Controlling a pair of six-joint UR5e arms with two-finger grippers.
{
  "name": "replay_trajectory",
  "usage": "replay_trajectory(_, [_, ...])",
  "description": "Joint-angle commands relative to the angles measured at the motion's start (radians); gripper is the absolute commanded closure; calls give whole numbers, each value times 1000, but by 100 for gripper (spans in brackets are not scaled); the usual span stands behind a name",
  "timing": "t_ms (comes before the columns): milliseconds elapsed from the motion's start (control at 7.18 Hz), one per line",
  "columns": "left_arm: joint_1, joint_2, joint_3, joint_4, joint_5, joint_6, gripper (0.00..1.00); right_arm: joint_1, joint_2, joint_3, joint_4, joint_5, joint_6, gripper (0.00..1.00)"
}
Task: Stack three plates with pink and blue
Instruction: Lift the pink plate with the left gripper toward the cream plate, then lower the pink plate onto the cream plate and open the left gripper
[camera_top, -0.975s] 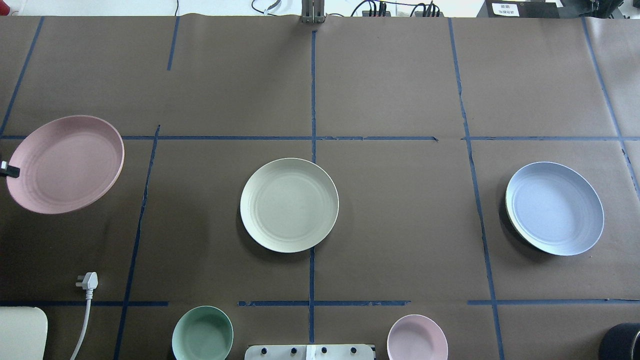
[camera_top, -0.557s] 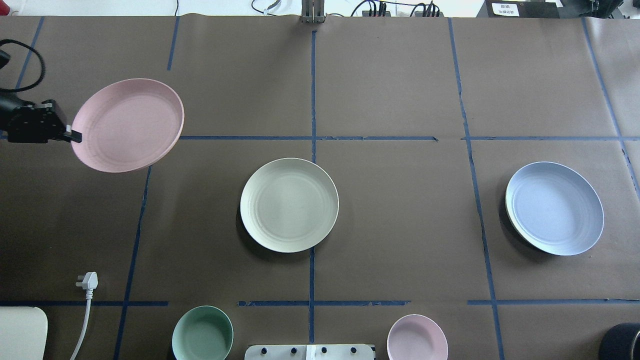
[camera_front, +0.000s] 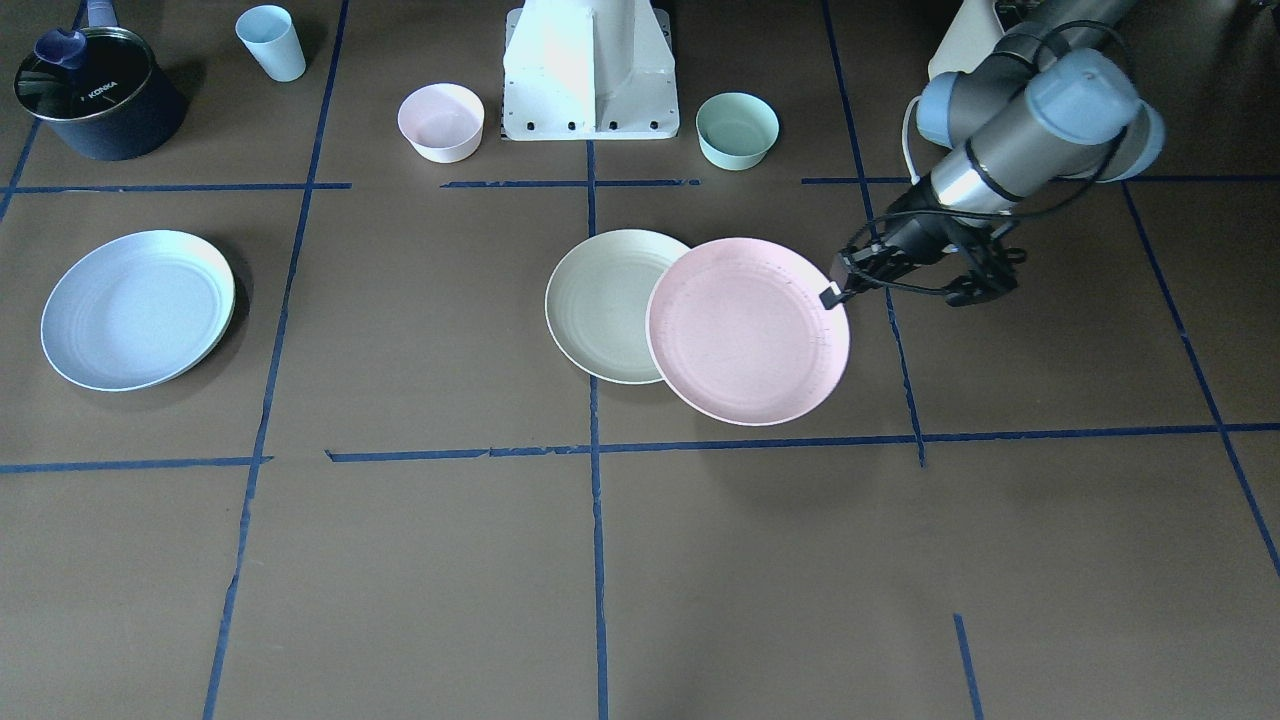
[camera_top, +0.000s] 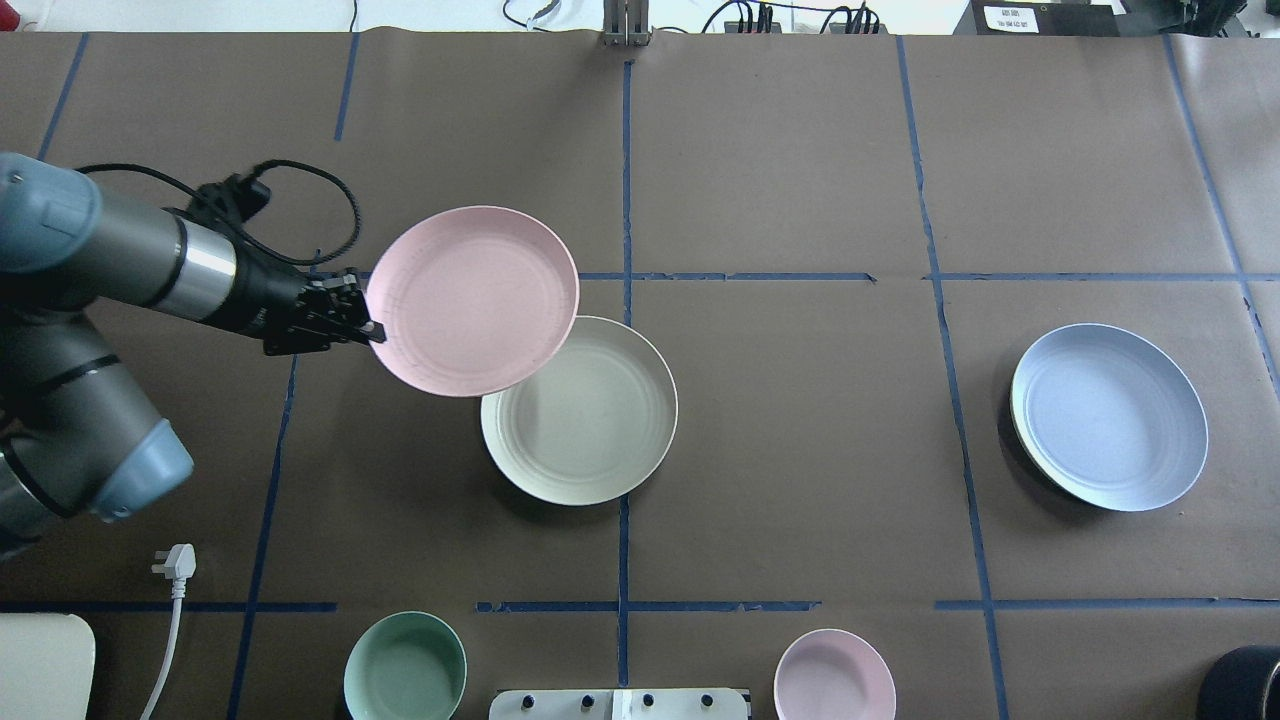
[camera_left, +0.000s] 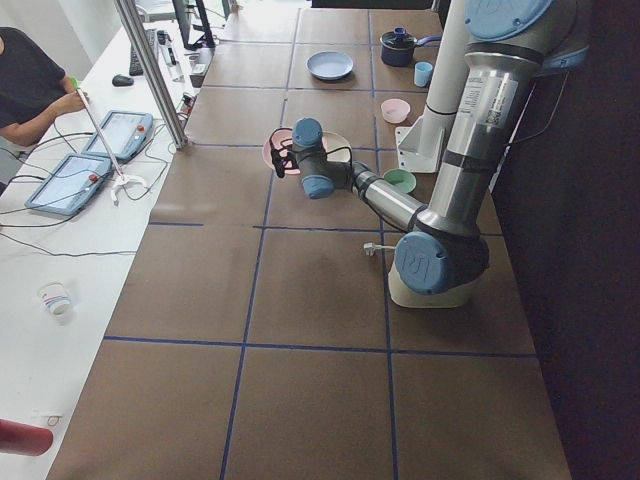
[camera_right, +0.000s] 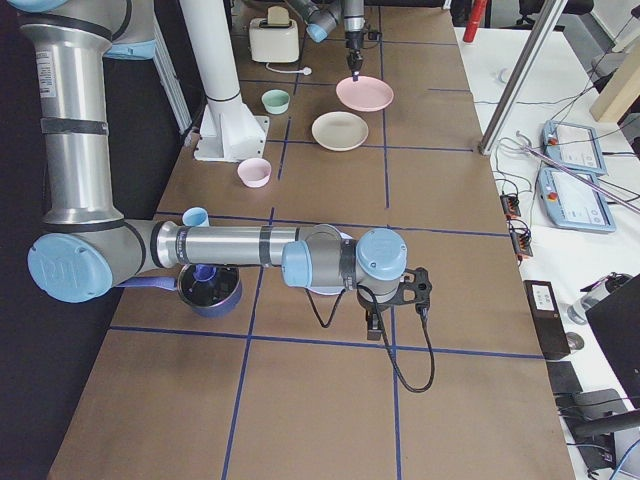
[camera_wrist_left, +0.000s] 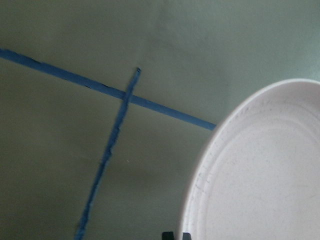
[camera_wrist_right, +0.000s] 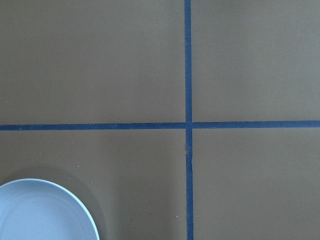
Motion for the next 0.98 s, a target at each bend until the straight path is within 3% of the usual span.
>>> replay_trajectory(0, [166, -72, -3, 78, 145, -47, 100, -3, 2, 2, 5, 3, 2, 0])
replay_trajectory(279, [170, -61, -4, 78, 142, -44, 100, -3, 2, 0, 5, 14, 2, 0])
replay_trajectory(836, [182, -60, -39, 86, 135, -42, 90, -3, 4, 5, 5, 14, 8, 0])
